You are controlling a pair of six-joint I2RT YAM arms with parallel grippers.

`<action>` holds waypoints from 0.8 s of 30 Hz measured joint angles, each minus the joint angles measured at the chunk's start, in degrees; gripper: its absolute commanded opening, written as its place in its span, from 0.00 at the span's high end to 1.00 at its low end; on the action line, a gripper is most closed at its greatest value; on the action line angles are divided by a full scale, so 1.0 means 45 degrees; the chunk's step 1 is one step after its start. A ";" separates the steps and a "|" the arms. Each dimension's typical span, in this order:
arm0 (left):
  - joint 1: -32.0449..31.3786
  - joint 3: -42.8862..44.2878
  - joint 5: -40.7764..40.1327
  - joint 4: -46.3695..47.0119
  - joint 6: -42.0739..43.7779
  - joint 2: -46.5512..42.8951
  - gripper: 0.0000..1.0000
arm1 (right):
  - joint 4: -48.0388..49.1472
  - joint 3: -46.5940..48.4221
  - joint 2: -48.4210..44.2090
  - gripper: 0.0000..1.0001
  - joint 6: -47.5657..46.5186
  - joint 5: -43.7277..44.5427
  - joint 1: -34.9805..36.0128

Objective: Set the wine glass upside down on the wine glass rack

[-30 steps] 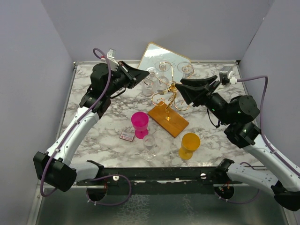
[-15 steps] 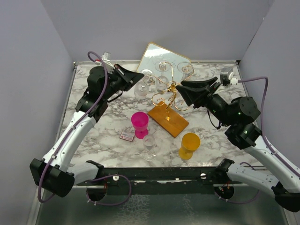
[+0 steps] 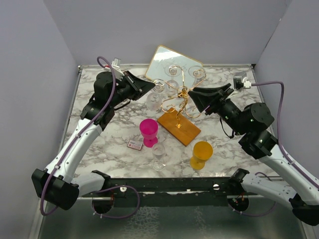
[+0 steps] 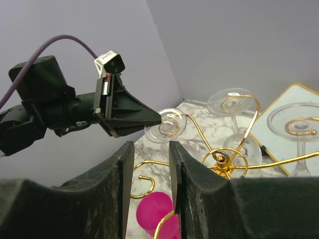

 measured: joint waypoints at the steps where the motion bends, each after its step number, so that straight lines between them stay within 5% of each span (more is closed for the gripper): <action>1: 0.0000 -0.0034 0.0112 -0.0092 0.0010 -0.0010 0.85 | -0.0214 -0.0010 0.0000 0.67 0.0165 0.0243 0.0000; 14: 0.0010 0.0515 0.1117 -0.1122 0.0491 0.0185 0.41 | -0.1875 -0.0155 -0.0505 0.66 0.1316 0.2089 0.0000; 24: 0.0151 0.1195 0.1399 -0.2448 0.1404 0.0219 0.29 | -0.2453 -0.0155 -0.0529 0.63 0.1671 0.2633 0.0000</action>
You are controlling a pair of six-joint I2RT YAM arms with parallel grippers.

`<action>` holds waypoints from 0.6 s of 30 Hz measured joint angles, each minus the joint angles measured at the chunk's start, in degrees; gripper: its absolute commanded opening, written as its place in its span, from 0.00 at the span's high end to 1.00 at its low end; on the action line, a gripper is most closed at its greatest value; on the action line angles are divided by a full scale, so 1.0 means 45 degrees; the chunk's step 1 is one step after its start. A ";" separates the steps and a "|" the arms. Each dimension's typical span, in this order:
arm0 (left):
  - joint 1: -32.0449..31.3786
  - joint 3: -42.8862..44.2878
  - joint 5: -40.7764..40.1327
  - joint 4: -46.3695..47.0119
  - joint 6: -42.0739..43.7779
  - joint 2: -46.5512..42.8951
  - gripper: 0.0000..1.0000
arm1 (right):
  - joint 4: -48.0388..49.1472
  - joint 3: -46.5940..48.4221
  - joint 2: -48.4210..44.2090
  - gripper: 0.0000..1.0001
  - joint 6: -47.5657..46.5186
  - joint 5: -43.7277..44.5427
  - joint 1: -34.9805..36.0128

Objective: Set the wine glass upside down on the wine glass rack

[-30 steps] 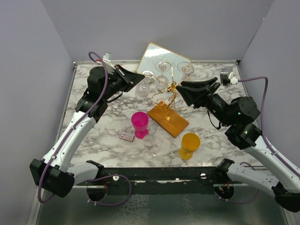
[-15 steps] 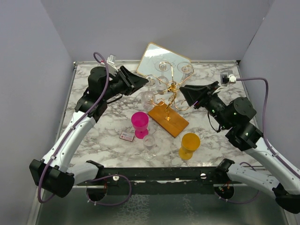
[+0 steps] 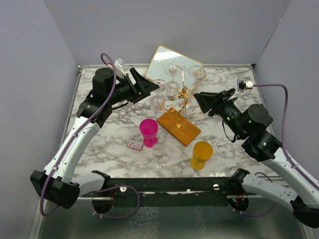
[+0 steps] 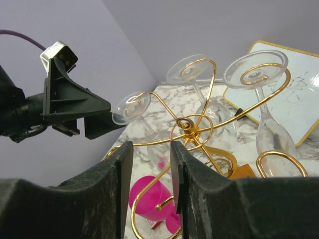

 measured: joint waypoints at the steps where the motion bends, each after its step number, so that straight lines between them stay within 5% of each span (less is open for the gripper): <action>1: 0.0039 0.0010 0.0049 -0.0102 0.0117 -0.0034 0.31 | 0.0000 0.0000 0.0000 0.63 0.0015 -0.0005 0.0000; 18: 0.0301 -0.0170 -0.1841 -0.6295 0.4357 -0.1889 0.34 | 0.0053 0.0185 0.0330 0.69 0.0068 0.0714 0.0000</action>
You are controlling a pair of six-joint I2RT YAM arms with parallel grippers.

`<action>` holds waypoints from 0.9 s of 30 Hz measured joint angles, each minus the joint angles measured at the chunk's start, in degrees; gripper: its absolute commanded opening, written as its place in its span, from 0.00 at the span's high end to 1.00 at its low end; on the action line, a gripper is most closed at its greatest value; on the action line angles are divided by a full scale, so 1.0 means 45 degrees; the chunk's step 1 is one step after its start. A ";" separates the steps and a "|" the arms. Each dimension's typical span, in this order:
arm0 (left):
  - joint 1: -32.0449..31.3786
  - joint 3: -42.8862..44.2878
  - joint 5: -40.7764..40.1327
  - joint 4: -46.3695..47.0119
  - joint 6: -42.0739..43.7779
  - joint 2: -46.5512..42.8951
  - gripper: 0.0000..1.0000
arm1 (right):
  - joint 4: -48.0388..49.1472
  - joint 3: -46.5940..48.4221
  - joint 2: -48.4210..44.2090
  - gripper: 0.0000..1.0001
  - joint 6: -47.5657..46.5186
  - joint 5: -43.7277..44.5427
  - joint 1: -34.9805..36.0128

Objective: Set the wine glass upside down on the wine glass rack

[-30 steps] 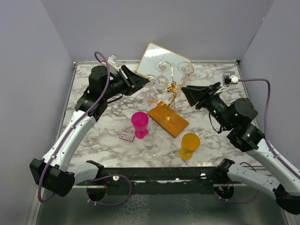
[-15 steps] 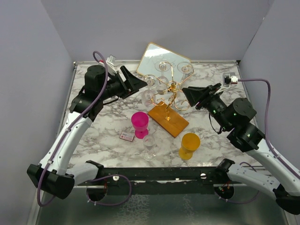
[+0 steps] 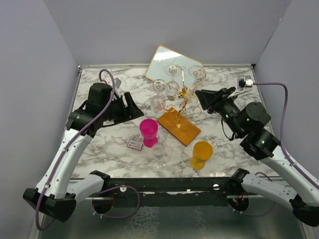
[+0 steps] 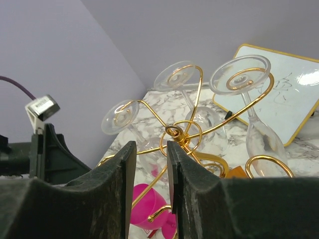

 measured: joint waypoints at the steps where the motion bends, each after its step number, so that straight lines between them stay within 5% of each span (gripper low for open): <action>1: 0.0000 -0.0155 -0.0010 -0.0277 0.0194 0.0019 0.35 | 0.0015 0.0000 0.0000 0.69 -0.0005 0.0068 0.0000; 13: 0.0000 -0.1389 0.0194 -0.1486 0.1209 0.1797 0.51 | 0.0389 -0.0024 -0.0024 0.70 -0.0219 0.0719 0.0000; 27: -0.0733 -0.1501 -0.1137 -0.0894 0.0559 0.3463 0.90 | 0.0539 -0.0481 -0.0253 0.70 -0.0355 0.1345 0.0000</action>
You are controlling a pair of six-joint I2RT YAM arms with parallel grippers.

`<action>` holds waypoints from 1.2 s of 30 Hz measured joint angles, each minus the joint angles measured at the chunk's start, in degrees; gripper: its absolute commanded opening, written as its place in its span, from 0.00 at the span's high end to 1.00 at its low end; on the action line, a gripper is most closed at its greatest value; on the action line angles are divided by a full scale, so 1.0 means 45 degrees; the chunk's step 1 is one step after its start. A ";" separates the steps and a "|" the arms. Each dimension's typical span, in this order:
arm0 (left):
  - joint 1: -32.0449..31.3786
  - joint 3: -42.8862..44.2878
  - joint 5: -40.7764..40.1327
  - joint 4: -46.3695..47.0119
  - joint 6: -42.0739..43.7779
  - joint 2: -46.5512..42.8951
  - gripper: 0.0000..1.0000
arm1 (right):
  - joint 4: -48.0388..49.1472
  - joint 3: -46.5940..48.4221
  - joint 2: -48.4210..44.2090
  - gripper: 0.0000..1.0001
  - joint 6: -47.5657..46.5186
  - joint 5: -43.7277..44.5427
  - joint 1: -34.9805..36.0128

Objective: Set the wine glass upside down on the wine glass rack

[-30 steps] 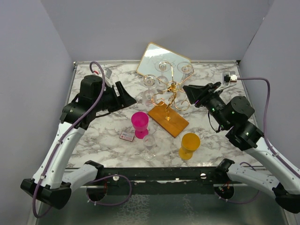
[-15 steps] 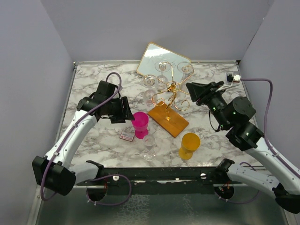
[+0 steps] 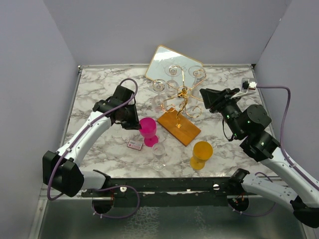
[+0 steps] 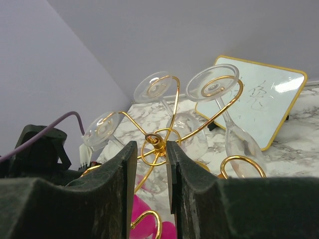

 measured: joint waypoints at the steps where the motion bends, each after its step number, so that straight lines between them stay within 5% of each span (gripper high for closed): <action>1: -0.0034 0.0000 -0.0102 0.0019 -0.0024 0.0000 0.95 | 0.0005 -0.0005 -0.0024 0.70 0.0005 0.0029 0.0000; 12: -0.0058 0.0554 -0.2001 -0.0364 0.0029 -0.0248 1.00 | 0.0010 -0.0005 -0.0058 0.70 0.0000 0.0058 0.0000; 22: -0.0053 0.3478 -0.6023 -0.0685 0.0165 -0.2361 1.00 | 0.0019 0.0311 0.0578 0.69 0.0102 -0.0364 0.0000; 36: -0.0058 0.3997 -0.6509 0.5372 0.0291 -0.4668 1.00 | 0.0811 0.2574 0.3113 0.56 0.2191 -0.5474 0.0000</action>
